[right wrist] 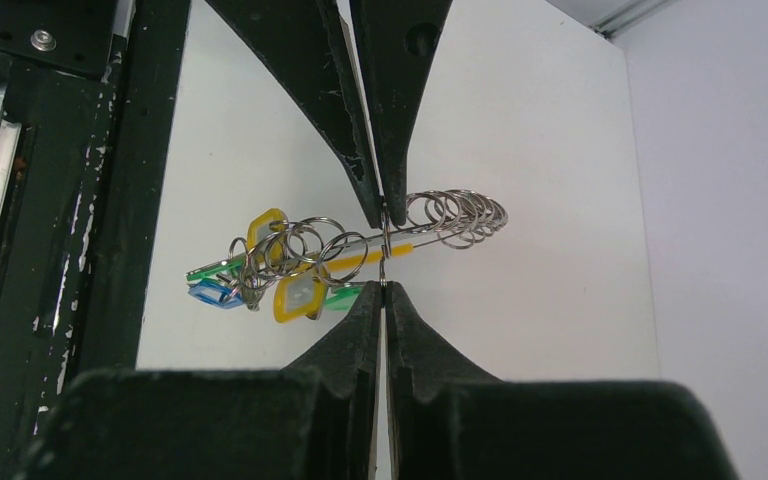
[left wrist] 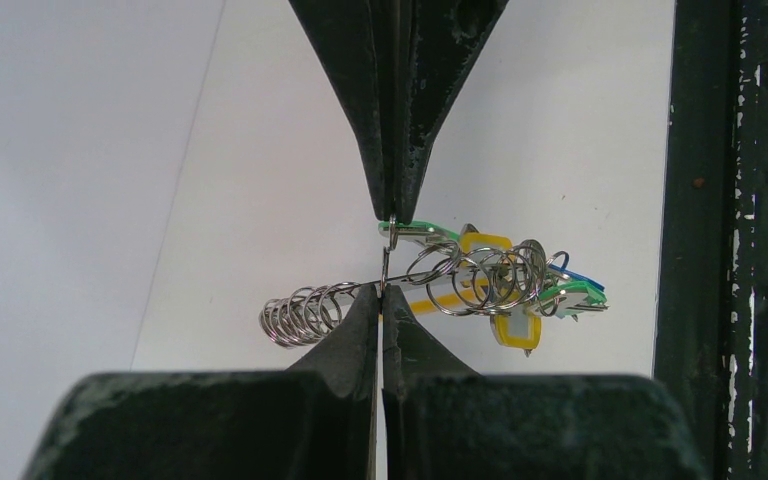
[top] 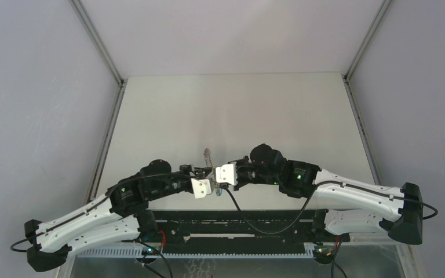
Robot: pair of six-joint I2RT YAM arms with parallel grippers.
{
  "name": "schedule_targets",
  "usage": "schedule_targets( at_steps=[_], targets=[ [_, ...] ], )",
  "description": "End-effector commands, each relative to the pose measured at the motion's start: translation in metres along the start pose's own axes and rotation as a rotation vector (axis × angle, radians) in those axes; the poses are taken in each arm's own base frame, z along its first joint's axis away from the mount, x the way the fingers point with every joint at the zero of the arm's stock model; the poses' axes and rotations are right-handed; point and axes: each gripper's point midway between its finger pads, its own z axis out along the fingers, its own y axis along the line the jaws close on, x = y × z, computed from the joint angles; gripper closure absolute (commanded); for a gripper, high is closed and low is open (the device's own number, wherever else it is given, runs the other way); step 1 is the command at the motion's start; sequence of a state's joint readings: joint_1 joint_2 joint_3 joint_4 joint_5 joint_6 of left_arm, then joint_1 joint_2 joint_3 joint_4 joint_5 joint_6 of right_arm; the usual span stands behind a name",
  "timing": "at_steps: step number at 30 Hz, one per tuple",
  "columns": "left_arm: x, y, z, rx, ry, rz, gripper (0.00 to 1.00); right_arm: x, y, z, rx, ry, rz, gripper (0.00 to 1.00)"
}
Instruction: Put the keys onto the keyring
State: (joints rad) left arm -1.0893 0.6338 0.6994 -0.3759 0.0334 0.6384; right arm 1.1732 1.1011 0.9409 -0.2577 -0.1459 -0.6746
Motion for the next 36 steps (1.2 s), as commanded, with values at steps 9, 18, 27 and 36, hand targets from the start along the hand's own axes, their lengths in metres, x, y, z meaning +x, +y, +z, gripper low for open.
schedule_targets(
  at_steps=[9, 18, 27, 36],
  targets=[
    [-0.0121, 0.0069, 0.001, -0.036, -0.057, -0.006, 1.0, -0.0167, -0.0127, -0.005, 0.057, -0.047, 0.01, 1.0],
    [-0.0122, 0.0064, 0.0018, -0.032, -0.057, -0.006, 1.0, -0.0194, -0.0109, -0.0059, 0.045, -0.06, 0.004, 1.0],
    [-0.0122, 0.0068, 0.0021, -0.034, -0.055, -0.008, 1.0, -0.0215, -0.0083, -0.0063, 0.031, -0.07, -0.003, 1.0],
    [-0.0111, 0.0076, 0.0019, -0.038, -0.05, -0.008, 1.0, -0.016, -0.0107, -0.0056, 0.048, -0.045, 0.01, 1.0]
  ],
)
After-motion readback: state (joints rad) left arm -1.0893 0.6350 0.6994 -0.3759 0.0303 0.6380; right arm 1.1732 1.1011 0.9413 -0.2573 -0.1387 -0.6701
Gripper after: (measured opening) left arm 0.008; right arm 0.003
